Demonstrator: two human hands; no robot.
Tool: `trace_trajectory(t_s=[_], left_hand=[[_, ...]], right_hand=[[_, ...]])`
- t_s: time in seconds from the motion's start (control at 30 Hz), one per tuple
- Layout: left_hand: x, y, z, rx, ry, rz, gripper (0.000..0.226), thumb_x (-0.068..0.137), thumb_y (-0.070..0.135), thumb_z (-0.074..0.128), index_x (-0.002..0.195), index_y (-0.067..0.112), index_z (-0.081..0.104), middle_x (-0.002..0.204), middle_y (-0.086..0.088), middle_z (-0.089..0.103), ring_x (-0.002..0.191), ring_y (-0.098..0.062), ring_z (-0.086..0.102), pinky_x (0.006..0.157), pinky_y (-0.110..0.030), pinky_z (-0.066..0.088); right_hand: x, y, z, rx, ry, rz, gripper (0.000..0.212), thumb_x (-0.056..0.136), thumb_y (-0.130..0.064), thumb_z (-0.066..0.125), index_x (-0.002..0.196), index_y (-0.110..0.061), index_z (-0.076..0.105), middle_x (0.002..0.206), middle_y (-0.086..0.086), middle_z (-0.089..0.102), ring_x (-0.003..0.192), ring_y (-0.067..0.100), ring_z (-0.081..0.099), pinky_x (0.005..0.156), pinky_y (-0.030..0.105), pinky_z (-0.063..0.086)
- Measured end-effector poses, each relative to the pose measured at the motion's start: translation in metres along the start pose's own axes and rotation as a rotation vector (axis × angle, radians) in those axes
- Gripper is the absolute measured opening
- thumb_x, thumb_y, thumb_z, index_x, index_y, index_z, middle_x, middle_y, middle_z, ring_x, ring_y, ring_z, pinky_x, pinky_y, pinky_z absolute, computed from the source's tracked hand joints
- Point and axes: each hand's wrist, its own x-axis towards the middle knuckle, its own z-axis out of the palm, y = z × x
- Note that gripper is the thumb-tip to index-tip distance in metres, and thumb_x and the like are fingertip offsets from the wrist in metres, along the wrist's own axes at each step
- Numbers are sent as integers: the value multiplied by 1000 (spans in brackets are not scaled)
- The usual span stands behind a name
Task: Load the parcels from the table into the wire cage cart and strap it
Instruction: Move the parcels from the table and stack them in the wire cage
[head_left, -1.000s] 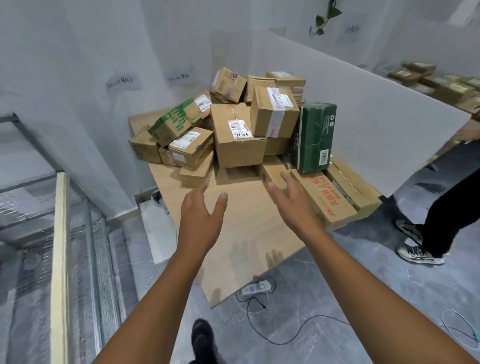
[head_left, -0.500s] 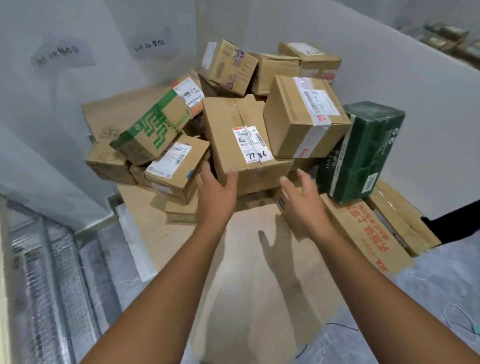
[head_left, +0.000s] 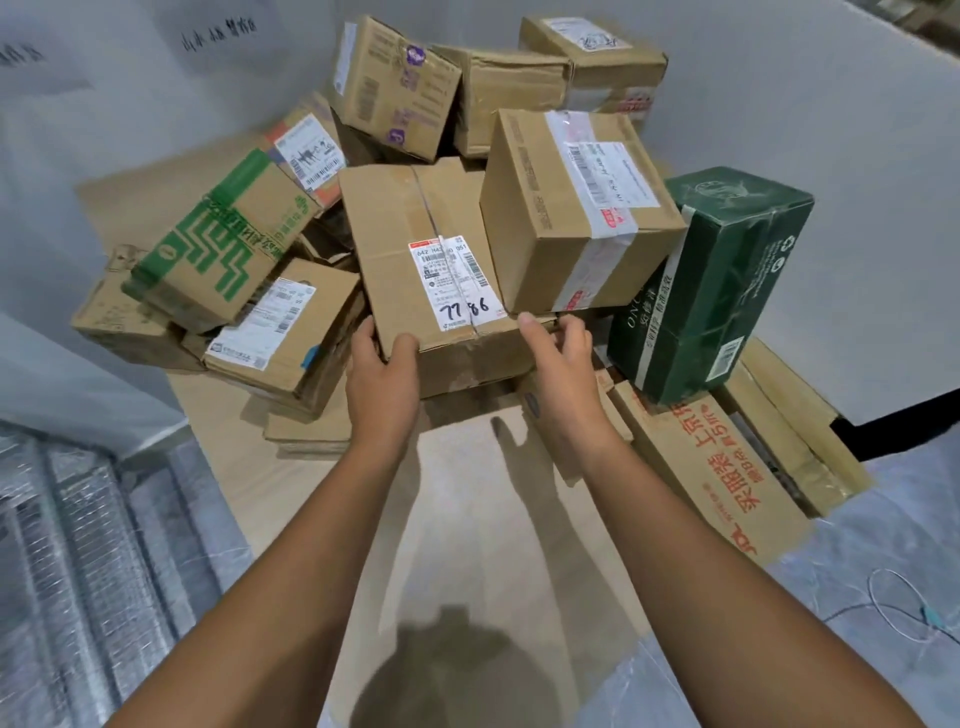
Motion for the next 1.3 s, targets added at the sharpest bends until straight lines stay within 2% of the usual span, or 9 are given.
trace_trajectory(t_s=[0.27, 0.37, 0.47, 0.7, 0.8, 0.9, 1.1, 1.2, 1.3], left_hand=[[-71, 36, 1, -163, 146, -5, 46, 75, 45, 57, 120, 34, 56, 133, 0, 51, 103, -5, 54, 78, -35, 46], [-104, 39, -6, -136, 199, 45, 39, 75, 44, 55, 112, 34, 55, 131, -1, 50, 106, -7, 51, 81, -35, 45], [-138, 32, -16, -146, 248, 98, 30, 74, 53, 59, 101, 40, 52, 123, 2, 61, 110, -13, 58, 87, -37, 47], [-197, -3, -49, -169, 340, 163, 33, 78, 67, 70, 102, 54, 52, 108, 19, 69, 95, 4, 66, 85, -33, 54], [-213, -19, -69, -254, 347, 133, 53, 75, 66, 71, 123, 63, 50, 119, 24, 67, 109, 2, 66, 88, -26, 52], [-225, -38, -91, -323, 355, 121, 76, 77, 61, 73, 147, 41, 51, 137, 16, 65, 123, -6, 64, 106, -35, 51], [-251, -75, -141, -388, 412, 130, 58, 86, 52, 70, 140, 35, 60, 128, 13, 71, 118, -9, 68, 105, -44, 54], [-263, -93, -179, -442, 474, 130, 57, 85, 52, 70, 138, 33, 62, 126, 10, 73, 117, -11, 69, 105, -43, 54], [-274, -112, -228, -477, 522, 124, 48, 84, 52, 70, 130, 39, 65, 124, 10, 74, 115, -12, 70, 103, -43, 55]], right_hand=[[-52, -7, -40, 124, -87, 0, 75, 73, -80, 61, 128, -35, 38, 137, 0, 48, 124, 23, 55, 101, 52, 55], [-74, 2, -57, 194, -148, -1, 52, 90, -66, 64, 119, -32, 37, 120, 3, 62, 102, 5, 67, 81, 31, 62], [-95, 9, -67, 186, -146, -61, 64, 85, -66, 66, 114, -17, 37, 105, -2, 63, 77, -13, 62, 60, 12, 49], [-128, 10, -67, 186, -323, -44, 70, 73, -73, 68, 134, -40, 59, 140, -5, 57, 127, 13, 61, 112, 48, 47], [-137, 13, -61, 166, -400, -34, 68, 73, -73, 70, 131, -40, 59, 135, -8, 64, 122, 6, 63, 110, 51, 49], [-153, 13, -50, 146, -451, -32, 60, 71, -71, 71, 122, -42, 58, 120, -11, 69, 111, 5, 67, 97, 41, 51], [-192, 15, -4, 115, -527, -27, 41, 72, -71, 71, 105, -52, 56, 130, 6, 66, 122, 30, 64, 98, 54, 50], [-221, 17, 31, 85, -609, -43, 49, 81, -63, 68, 125, -47, 54, 129, 2, 68, 114, 22, 69, 81, 39, 54], [-256, 22, 73, 65, -681, -45, 58, 85, -55, 66, 139, -36, 57, 137, 1, 65, 119, 18, 69, 92, 42, 57]])
